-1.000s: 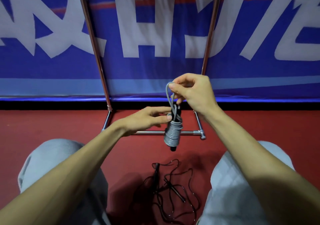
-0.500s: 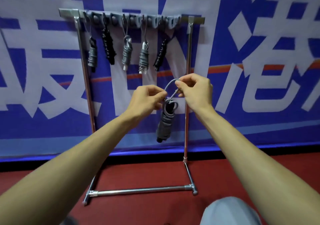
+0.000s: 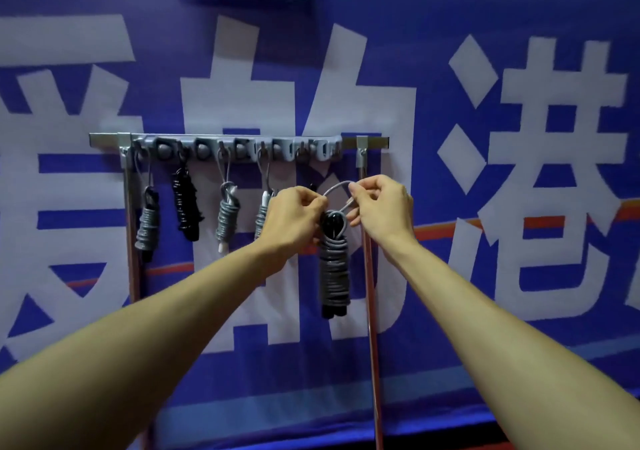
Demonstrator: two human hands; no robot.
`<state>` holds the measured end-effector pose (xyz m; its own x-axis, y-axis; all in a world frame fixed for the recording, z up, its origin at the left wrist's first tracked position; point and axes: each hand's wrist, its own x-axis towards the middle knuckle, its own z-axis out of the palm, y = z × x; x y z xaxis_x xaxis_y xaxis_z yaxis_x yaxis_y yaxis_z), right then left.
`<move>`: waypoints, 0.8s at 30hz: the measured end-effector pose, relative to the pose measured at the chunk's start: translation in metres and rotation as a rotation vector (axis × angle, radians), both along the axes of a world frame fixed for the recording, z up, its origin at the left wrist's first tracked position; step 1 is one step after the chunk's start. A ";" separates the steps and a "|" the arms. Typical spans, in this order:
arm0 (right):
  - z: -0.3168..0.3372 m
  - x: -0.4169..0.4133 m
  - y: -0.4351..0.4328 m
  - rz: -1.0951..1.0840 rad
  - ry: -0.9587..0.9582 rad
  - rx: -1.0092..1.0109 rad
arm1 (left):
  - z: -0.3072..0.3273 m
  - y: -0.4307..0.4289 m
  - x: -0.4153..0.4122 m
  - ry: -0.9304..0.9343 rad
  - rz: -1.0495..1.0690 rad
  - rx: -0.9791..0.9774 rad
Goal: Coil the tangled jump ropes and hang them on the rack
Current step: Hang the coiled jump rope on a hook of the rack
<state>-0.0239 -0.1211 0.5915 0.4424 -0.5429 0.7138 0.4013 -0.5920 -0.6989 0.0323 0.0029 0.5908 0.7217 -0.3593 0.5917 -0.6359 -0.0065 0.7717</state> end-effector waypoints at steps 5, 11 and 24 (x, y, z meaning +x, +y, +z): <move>0.041 0.062 -0.036 -0.012 -0.018 0.016 | 0.041 -0.043 0.064 -0.061 0.062 -0.008; 0.077 0.114 -0.066 0.002 -0.073 0.082 | 0.069 -0.086 0.118 0.006 0.028 -0.117; 0.076 0.179 -0.090 -0.215 -0.017 0.077 | 0.063 -0.119 0.164 0.028 0.085 -0.086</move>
